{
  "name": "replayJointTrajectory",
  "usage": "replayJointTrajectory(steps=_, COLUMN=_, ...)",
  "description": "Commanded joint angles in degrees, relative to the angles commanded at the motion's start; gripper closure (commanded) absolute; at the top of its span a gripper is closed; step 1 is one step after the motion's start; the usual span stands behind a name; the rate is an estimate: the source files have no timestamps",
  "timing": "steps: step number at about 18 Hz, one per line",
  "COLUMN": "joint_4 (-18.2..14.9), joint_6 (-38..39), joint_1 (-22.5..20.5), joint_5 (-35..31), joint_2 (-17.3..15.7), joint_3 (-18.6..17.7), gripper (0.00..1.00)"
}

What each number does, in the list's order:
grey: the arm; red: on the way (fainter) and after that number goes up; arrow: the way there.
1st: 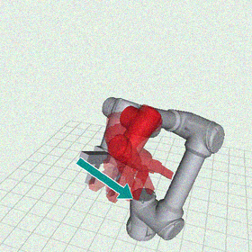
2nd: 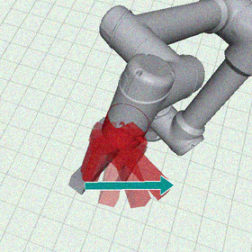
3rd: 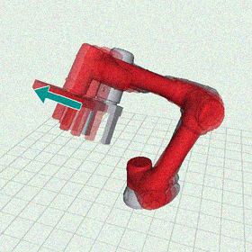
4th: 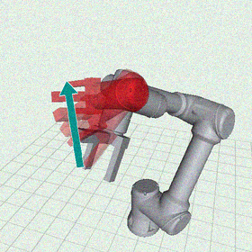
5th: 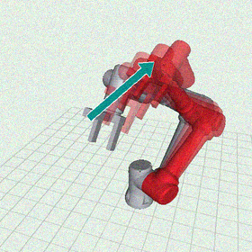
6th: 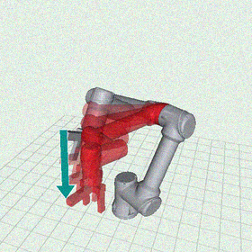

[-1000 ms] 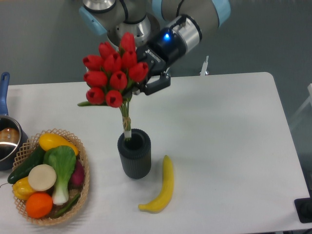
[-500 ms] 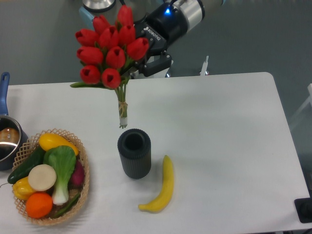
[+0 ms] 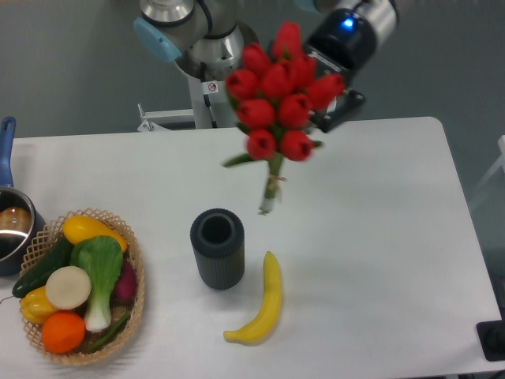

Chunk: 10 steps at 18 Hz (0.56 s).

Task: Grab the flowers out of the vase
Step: 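Lift the gripped tulips straight up out of the black vase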

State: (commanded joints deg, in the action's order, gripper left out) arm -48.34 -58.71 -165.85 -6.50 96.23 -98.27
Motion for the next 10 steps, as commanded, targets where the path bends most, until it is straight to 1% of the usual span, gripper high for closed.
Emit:
replayJointTrajectory(steps=1, joint_4=0.17, joint_6=-0.09, joint_1=-0.09, joint_5=0.17, joint_2=0.79, joint_3=0.01, gripper=0.47)
replayJointTrajectory(steps=3, joint_4=0.18, joint_6=-0.26, joint_1=-1.14, joint_5=0.17, joint_2=0.97, joint_3=0.09, gripper=0.47)
replayJointTrajectory(steps=8, joint_4=0.18, joint_6=-0.53, joint_1=-1.32, joint_5=0.17, joint_2=1.15, joint_3=0.09, gripper=0.47)
replayJointTrajectory(steps=10, joint_4=0.26, joint_6=-0.62, joint_1=-2.02, joint_5=0.17, joint_2=1.06, joint_3=-0.43, gripper=0.47)
